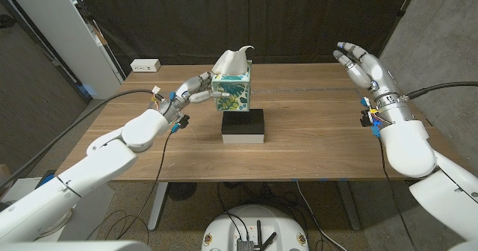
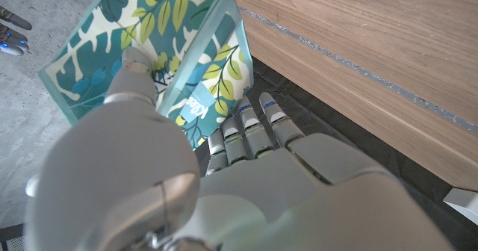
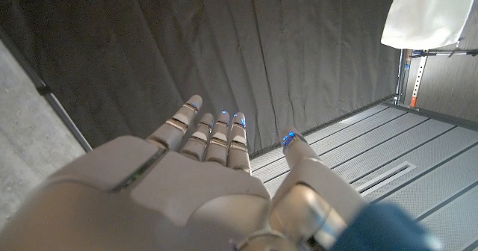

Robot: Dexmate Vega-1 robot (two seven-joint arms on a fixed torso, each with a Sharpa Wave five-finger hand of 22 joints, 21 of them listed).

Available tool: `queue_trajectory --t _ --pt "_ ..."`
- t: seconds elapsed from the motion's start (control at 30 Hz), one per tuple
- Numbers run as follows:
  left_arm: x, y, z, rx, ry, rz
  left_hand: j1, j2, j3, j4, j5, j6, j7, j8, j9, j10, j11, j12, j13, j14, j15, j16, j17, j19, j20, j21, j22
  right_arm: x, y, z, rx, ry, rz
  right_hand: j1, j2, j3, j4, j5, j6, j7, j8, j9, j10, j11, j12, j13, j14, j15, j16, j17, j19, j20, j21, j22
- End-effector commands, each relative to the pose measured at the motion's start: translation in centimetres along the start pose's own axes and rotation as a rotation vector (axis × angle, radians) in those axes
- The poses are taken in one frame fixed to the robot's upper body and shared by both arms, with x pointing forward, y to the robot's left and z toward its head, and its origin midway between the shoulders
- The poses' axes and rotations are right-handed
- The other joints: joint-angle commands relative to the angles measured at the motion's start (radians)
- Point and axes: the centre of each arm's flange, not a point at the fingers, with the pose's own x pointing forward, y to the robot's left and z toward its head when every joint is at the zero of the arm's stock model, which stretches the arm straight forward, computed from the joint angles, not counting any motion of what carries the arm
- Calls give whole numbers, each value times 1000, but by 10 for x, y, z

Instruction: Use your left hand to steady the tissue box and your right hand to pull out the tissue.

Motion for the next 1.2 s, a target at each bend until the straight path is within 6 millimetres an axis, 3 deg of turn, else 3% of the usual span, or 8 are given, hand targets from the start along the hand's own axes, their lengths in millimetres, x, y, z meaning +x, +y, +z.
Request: queue_trajectory --t 0.03,0.17,0.3,0.53,0.6,0.7,0.9,1.2 --pt "4 0 -1 -2 5 -7 3 12 27 16 5 -1 -4 256 285 0 -3 -3 4 0 -63 -3 3 -6 0 0 5 -2 5 3 -93 -10 -53 11 28 10 -9 2 12 6 6 2 8 4 6 1 12 -34 7 0 13 -13 9 3" --pt "6 1 -2 1 3 -5 2 12 27 16 5 -1 -5 257 284 1 -3 -3 5 0 -63 -3 2 -6 1 0 5 -2 8 4 -110 -6 -70 14 27 12 -12 1 13 5 6 2 11 5 7 1 17 -33 9 -1 19 -9 10 3" --pt "9 2 -3 -3 6 -9 1 13 28 16 5 -2 -4 258 282 1 -2 -4 6 2 -63 -3 3 -6 1 0 5 -1 11 5 -121 -5 -76 20 26 15 -16 1 23 -9 6 3 17 0 6 2 31 -38 16 0 33 36 14 5" --pt "15 2 -7 -10 10 -14 0 10 29 15 5 -1 -6 260 279 2 -3 -4 8 3 -63 -3 2 -5 -1 1 5 4 18 8 -162 -9 -91 29 11 16 -32 2 25 -12 5 3 20 0 5 2 48 -29 22 -2 54 69 21 7" --pt "16 3 -8 -12 11 -14 0 11 30 15 5 -2 -5 261 279 1 -2 -5 9 3 -64 -3 2 -5 0 1 5 6 20 10 -180 -9 -89 28 -2 6 -42 1 25 -15 3 4 18 2 2 3 71 -19 30 -2 84 58 31 9" --pt "18 3 -9 -13 11 -16 0 11 30 15 5 -3 -5 261 278 2 -4 -5 10 3 -63 -3 2 -5 0 1 5 8 24 12 -211 -10 -101 20 -8 -2 -43 -1 31 -27 4 4 14 1 0 3 81 -13 35 -1 90 57 32 9" --pt "22 4 -10 -13 11 -15 -2 12 31 17 5 -4 -5 263 277 1 -3 -6 11 4 -63 -3 2 -5 1 1 5 11 30 15 -225 -26 -108 13 -17 -14 -48 -1 34 -38 4 5 13 -1 -1 4 95 -15 41 1 97 84 33 10" --pt "24 4 -11 -16 9 -15 -1 13 34 15 5 -6 -4 266 276 1 -1 -7 13 3 -61 -3 2 -5 2 1 5 12 38 26 -254 -80 -113 14 -21 -19 -58 1 48 -38 8 5 15 -3 -1 4 102 -18 45 3 100 98 32 11"
